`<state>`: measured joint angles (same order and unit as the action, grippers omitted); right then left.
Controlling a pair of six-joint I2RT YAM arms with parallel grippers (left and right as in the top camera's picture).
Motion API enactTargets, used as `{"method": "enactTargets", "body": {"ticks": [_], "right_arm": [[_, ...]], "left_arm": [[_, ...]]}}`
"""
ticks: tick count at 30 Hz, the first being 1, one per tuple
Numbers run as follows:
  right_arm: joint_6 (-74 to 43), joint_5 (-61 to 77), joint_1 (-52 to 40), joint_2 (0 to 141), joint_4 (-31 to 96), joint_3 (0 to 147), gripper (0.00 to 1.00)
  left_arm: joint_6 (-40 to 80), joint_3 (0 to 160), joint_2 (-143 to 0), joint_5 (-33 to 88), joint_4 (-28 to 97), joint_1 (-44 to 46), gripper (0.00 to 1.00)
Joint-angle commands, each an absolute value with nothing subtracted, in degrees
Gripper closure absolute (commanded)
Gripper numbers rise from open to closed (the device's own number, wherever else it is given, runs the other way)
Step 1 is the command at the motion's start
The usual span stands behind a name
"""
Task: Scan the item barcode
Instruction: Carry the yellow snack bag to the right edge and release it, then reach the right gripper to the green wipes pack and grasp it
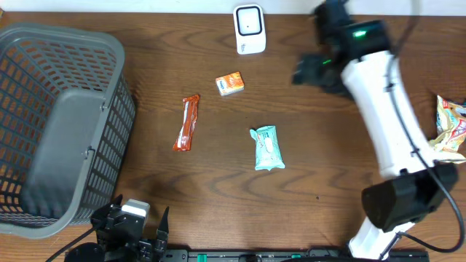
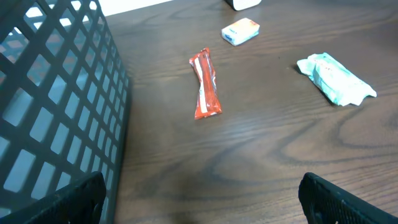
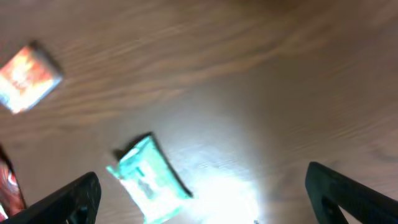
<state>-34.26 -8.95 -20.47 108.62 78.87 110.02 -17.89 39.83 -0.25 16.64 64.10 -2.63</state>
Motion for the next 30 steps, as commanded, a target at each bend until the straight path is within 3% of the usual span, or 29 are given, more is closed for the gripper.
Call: {"method": "enactTargets", "body": {"ticks": [1,7,10,13,30], "right_arm": [[-37.3,-12.6,-30.3,108.8,76.4,102.6,0.01],[-38.3,-19.5,-41.3,108.8,64.1,88.2,0.0],[-39.8,-27.0,-44.8,108.8,58.3,81.6,0.08],[-41.5,-33.1,-45.6,108.8,56.0,79.3,0.16],[-35.4,-29.6,-46.2,108.9,42.7,68.4,0.28]], "left_arm": [[-18.2,40.1,-0.2,17.3,63.9,-2.9,0.02],[-18.2,40.1,-0.2,17.3,63.9,-2.9,0.02],[-18.2,40.1,-0.2,17.3,63.9,-2.9,0.02],[-18.2,40.1,-0.2,17.3,63.9,-2.9,0.02],[-18.2,40.1,-0.2,17.3,63.9,-2.9,0.02]]}}
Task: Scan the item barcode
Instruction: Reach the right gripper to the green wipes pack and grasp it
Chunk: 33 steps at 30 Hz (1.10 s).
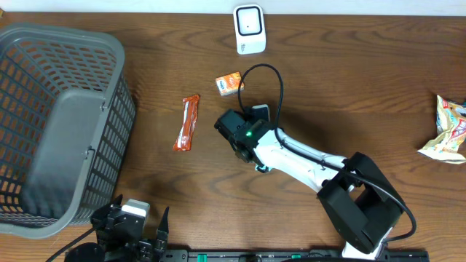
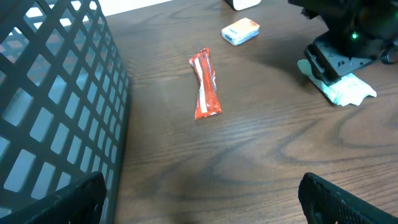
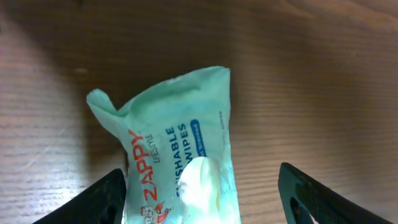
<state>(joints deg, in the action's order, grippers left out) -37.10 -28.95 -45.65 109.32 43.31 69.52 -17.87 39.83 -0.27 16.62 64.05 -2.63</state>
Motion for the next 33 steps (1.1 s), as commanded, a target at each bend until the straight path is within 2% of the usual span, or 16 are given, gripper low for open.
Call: {"method": "enactTargets", "body": {"ticks": [1,4,6,10,11,12,15,19,20,26,27,29,33], "right_arm": [[-35.5,-29.6,-46.2,108.9,42.6,68.4,0.29],[-34.0,-29.6,-46.2,108.9,42.1,68.4,0.32],[-32.4,-29.6,-46.2,108.9,41.4,68.0,0.47],[-30.1,-29.6,-46.2,109.6,36.9,63.9,0.54],[-30.2,-29.6,-46.2,109.8,36.8,63.2,0.6],[-30.2,-29.5,-46.2,110.0,36.8,62.1,0.7],[-30.1,-29.6,-46.2,110.0,36.8,60.9,0.74],[-24.4,-25.4,-45.7,109.9,34.8,61.1,0.95],[-21.9,-22.7,-45.7,109.8,34.7,61.6,0.97],[-6.0,14.5,-40.9,105.0,46.0,74.6,0.99],[-2.3,25.9,-38.2,103.7,48.9,76.4,0.99],[4.3,43.7,-33.6,102.7,51.7,76.6,0.99],[10.1,65.0,-27.3,102.8,56.7,75.0,0.99]], "left_arm": [[-18.2,40.1,-0.2,17.3,63.9,-2.9,0.02],[-18.2,40.1,-0.2,17.3,63.9,-2.9,0.02],[-18.2,40.1,-0.2,17.3,63.9,-2.9,0.02],[-18.2,40.1,-0.2,17.3,63.9,-2.9,0.02],[-18.2,40.1,-0.2,17.3,63.9,-2.9,0.02],[-18.2,40.1,-0.2,17.3,63.9,-2.9,0.01],[-18.2,40.1,-0.2,17.3,63.9,-2.9,0.02],[-18.2,40.1,-0.2,17.3,63.9,-2.9,0.02],[-18.2,40.1,-0.2,17.3,63.9,-2.9,0.02],[-18.2,40.1,-0.2,17.3,63.9,-2.9,0.02],[-18.2,40.1,-0.2,17.3,63.9,-2.9,0.02],[-18.2,40.1,-0.2,17.3,63.9,-2.9,0.01],[-18.2,40.1,-0.2,17.3,63.9,-2.9,0.02]]}}
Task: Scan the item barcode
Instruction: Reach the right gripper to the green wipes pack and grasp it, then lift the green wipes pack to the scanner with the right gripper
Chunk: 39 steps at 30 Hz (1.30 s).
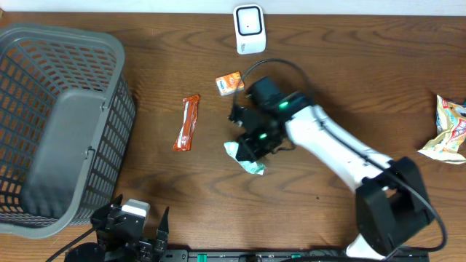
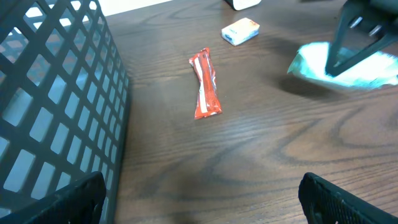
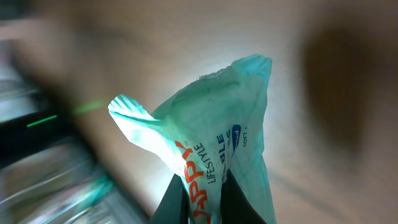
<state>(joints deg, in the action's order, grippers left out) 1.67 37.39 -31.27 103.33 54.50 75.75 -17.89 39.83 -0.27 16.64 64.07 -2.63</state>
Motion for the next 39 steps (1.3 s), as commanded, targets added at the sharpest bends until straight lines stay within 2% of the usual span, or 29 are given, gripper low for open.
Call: {"method": "enactTargets", "body": {"ticks": [1,5,11,15,32,34,36,39], "right_arm": [[10.2,68.3,-26.6,102.8,57.4,74.8,0.99],[9.1,89.5,-24.4,102.8,62.8,74.3,0.99],[-16.5,89.5,-24.2,102.7,68.3,74.4,0.99],[-26.7,89.5,-23.7,102.7,70.3,74.4,0.99],[-27.4,88.8,-22.2,102.7,70.3,74.4,0.99],[-27.3,81.5,-22.2,102.7,66.5,74.4,0.99],[-27.2,65.7,-22.4,102.7,59.0,74.4,0.99],[-25.9,35.9,-24.4,102.7,54.1,74.4,0.99]], "left_arm": [[-18.2,40.1,-0.2,17.3,63.9,-2.9,0.02],[-18.2,40.1,-0.2,17.3,63.9,-2.9,0.02],[-18.2,40.1,-0.2,17.3,63.9,-2.9,0.02],[-18.2,40.1,-0.2,17.3,63.9,-2.9,0.02],[-18.2,40.1,-0.2,17.3,63.9,-2.9,0.02],[-18.2,40.1,-0.2,17.3,63.9,-2.9,0.02],[-18.2,40.1,-0.2,17.3,63.9,-2.9,0.02],[-18.2,40.1,-0.2,17.3,63.9,-2.9,0.02]]}}
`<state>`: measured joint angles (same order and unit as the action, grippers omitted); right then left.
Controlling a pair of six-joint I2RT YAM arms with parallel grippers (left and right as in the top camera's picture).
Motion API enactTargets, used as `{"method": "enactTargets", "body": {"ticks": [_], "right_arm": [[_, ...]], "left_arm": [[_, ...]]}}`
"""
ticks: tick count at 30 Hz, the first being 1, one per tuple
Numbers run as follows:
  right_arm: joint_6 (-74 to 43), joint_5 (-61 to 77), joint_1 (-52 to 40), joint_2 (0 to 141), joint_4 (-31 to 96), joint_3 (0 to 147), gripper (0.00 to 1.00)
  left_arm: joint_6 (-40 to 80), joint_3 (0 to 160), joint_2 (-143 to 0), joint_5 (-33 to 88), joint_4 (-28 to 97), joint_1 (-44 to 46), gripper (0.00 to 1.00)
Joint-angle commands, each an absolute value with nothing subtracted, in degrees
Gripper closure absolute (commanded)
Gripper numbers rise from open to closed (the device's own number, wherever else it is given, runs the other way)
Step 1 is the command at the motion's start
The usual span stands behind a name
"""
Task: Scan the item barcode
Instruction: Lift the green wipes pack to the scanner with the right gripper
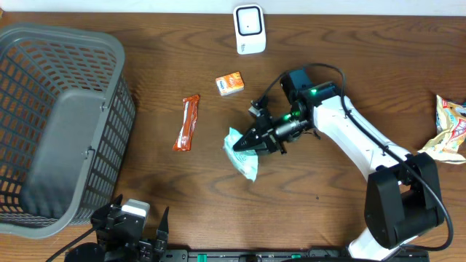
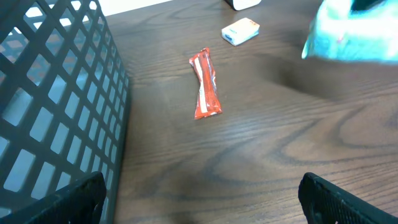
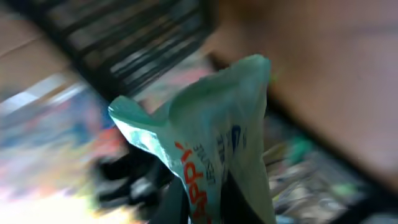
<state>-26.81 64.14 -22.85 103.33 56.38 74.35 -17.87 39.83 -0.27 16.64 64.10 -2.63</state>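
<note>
My right gripper [image 1: 256, 141] is shut on a mint-green pack of wipes [image 1: 241, 153], held off the table near its middle and pointing left. In the right wrist view the pack [image 3: 205, 130] fills the centre between the dark fingers [image 3: 175, 202], with a blurred background. It shows as a green blur [image 2: 351, 37] at the upper right of the left wrist view. The white barcode scanner [image 1: 248, 28] stands at the far edge. My left gripper [image 2: 199, 202] rests open at the near left corner, with nothing between its fingers.
A grey mesh basket [image 1: 54, 124] fills the left side. A red snack bar [image 1: 188, 122] and a small orange box [image 1: 230, 83] lie between the basket and the right arm. A crumpled snack bag [image 1: 449, 128] sits at the right edge.
The right arm has swung so the gripper now points left, with the wipes pack tilted and still held. The left arm has not moved.
First the right gripper was open near the far right, with the wipes pack flat on the table. Then it stood open over the pack. Then it was shut on the pack, lifted. Now the pack is held turned sideways.
</note>
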Motion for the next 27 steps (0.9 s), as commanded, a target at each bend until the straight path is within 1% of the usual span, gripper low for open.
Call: {"method": "enactTargets", "body": {"ticks": [1,2,3,7,9,12,14,15,16,18,20,27], "right_arm": [[-25.5,29.5,-25.1,102.7,51.1,74.4,0.99],[-24.3,26.3,-25.4,102.7,48.6,74.4,0.99],[-18.5,23.0,-26.0,102.7,43.6,74.4,0.99],[4.8,19.3,-27.5,102.9,25.0,74.4,0.99],[10.8,19.0,-27.9,103.6,17.7,74.3,0.99],[11.9,19.0,-28.1,105.5,4.0,74.3,0.99],[11.6,18.3,-27.8,106.1,-1.0,74.5,0.99],[10.1,16.5,-27.2,107.2,-7.1,75.2,0.99],[9.9,16.1,-26.7,108.2,-9.7,76.1,0.99],[9.9,15.9,-25.5,110.9,-12.8,79.2,0.99],[9.7,15.5,-24.3,115.3,-12.8,85.2,0.99],[9.7,13.3,-21.9,136.2,-4.2,116.9,0.99]], "left_arm": [[-18.2,40.1,-0.2,17.3,63.9,-2.9,0.01],[-18.2,40.1,-0.2,17.3,63.9,-2.9,0.02],[-18.2,40.1,-0.2,17.3,63.9,-2.9,0.02],[-18.2,40.1,-0.2,17.3,63.9,-2.9,0.02],[-18.2,40.1,-0.2,17.3,63.9,-2.9,0.02],[-18.2,40.1,-0.2,17.3,63.9,-2.9,0.02],[-18.2,40.1,-0.2,17.3,63.9,-2.9,0.02],[-18.2,40.1,-0.2,17.3,63.9,-2.9,0.02],[-18.2,40.1,-0.2,17.3,63.9,-2.9,0.01],[-18.2,40.1,-0.2,17.3,63.9,-2.9,0.02],[-18.2,40.1,-0.2,17.3,63.9,-2.9,0.02],[-18.2,40.1,-0.2,17.3,63.9,-2.9,0.02]]}}
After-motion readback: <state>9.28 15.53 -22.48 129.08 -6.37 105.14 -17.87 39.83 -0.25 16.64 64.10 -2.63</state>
